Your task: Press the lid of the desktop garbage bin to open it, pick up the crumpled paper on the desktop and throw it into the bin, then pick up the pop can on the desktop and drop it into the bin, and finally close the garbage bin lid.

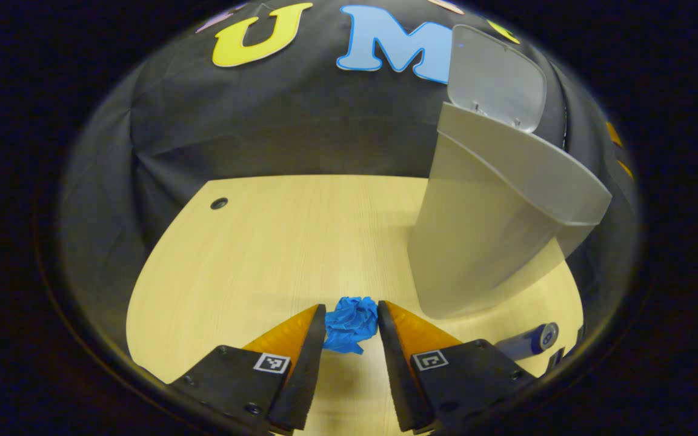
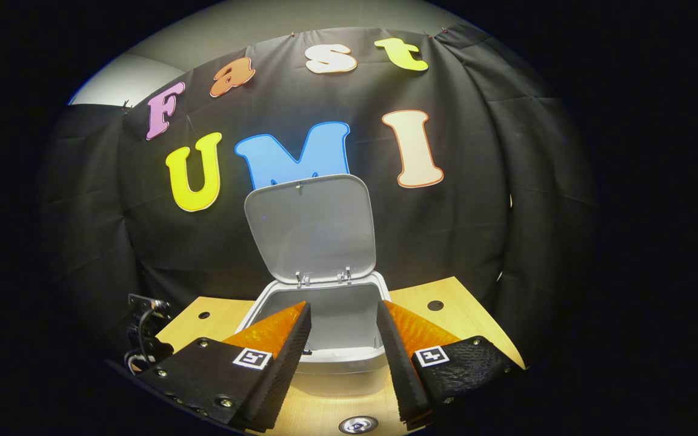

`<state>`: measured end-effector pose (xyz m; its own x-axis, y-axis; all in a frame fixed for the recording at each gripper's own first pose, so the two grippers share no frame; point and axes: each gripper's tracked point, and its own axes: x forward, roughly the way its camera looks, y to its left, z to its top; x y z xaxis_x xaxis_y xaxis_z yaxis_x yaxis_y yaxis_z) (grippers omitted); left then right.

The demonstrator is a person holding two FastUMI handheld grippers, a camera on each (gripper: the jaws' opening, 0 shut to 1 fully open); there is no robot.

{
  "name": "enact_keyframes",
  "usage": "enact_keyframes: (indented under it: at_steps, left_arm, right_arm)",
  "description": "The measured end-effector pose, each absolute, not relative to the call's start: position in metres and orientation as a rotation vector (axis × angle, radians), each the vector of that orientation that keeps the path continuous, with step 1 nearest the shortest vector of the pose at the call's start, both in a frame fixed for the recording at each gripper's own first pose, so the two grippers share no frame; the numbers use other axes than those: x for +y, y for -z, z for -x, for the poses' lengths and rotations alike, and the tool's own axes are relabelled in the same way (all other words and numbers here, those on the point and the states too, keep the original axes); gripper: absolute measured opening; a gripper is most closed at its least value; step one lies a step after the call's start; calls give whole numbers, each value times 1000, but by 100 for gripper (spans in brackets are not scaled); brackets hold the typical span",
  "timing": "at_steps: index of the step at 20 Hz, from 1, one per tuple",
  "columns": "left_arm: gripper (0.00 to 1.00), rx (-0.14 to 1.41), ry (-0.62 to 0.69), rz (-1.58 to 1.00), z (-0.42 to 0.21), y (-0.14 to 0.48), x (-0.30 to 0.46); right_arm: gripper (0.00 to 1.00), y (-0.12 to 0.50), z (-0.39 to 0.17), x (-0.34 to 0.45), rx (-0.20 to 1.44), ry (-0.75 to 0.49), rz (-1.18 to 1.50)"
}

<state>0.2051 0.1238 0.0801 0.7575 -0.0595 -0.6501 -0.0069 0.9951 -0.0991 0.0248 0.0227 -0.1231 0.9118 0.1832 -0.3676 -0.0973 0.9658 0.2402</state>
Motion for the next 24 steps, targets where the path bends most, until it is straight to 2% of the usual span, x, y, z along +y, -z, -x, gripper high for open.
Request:
enact_keyframes:
  at_steps: [1, 2, 6, 7, 8, 9, 10, 13, 15, 16, 17, 18, 22, 24]
  left_arm:
    - [62, 690, 31, 100, -192, -25, 115]
    - [61, 666, 34, 101, -209, -72, 110]
    - [59, 570, 56, 107, -236, -124, 106]
    - [62, 545, 63, 107, -236, -135, 104]
    - [59, 521, 71, 108, -241, -148, 101]
    - [62, 498, 79, 107, -246, -158, 96]
    - [59, 478, 87, 106, -250, -171, 94]
    - [62, 420, 108, 112, -257, -198, 84]
    - [55, 382, 121, 119, -262, -217, 77]
    - [56, 362, 129, 119, -263, -225, 75]
    - [61, 343, 137, 111, -265, -234, 71]
    - [58, 325, 149, 102, -266, -242, 66]
    - [61, 254, 209, 46, -268, -268, 41]
    - [58, 232, 248, 18, -267, -276, 25]
  right_arm:
    - [71, 124, -26, 23, 399, -145, -220]
    - [71, 125, -25, 22, 401, -144, -218]
    - [71, 127, -27, 21, 404, -141, -215]
    - [71, 126, -27, 21, 405, -140, -214]
    - [71, 127, -28, 22, 405, -139, -214]
    - [71, 127, -29, 22, 406, -138, -213]
    - [71, 128, -28, 21, 407, -137, -211]
    - [71, 128, -28, 20, 407, -132, -208]
    - [71, 129, -28, 19, 408, -128, -205]
    - [71, 130, -27, 18, 409, -125, -204]
    - [71, 131, -27, 17, 411, -122, -204]
    - [71, 132, -26, 16, 412, -119, -206]
    - [71, 133, -25, 10, 414, -102, -209]
    - [71, 135, -23, 7, 415, -91, -211]
